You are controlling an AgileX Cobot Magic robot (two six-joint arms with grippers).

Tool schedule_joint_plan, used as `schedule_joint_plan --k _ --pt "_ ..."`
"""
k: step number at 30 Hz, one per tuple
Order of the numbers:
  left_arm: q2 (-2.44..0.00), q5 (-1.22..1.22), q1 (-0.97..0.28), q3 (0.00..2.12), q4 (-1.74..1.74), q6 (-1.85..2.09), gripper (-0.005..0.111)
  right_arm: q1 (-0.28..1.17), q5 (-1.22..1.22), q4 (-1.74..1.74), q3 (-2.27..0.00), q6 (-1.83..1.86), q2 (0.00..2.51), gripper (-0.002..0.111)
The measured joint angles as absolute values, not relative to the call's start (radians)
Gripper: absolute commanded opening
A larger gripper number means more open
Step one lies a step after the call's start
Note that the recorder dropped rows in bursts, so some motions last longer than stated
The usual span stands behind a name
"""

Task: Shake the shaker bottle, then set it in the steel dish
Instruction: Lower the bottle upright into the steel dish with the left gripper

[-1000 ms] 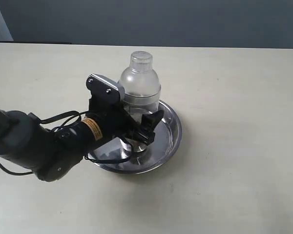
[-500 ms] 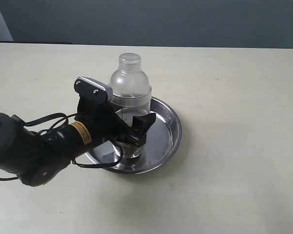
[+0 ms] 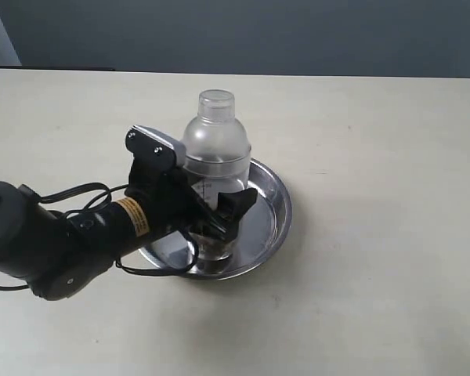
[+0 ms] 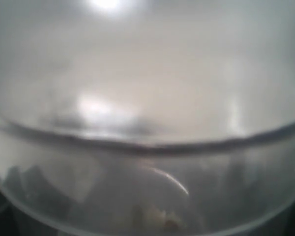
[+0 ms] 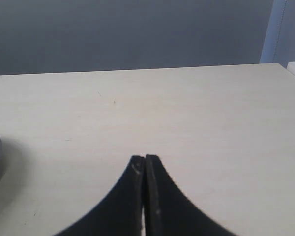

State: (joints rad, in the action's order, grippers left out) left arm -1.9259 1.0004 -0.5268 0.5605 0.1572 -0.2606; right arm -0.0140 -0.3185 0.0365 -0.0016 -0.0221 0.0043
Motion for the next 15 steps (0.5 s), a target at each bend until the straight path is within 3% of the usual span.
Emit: schedule_joint_plan --k 7,15 --pt "-1.928 1.009 -0.527 0.56 0.119 -0.172 0.052 -0.014 -0.318 0.037 -0.002 -0.022 0.004 -0.001" --pt "-1.938 1.042 -0.527 0.555 0.083 -0.107 0.08 -0.014 -0.318 0.037 -0.002 -0.022 0.004 -0.001"
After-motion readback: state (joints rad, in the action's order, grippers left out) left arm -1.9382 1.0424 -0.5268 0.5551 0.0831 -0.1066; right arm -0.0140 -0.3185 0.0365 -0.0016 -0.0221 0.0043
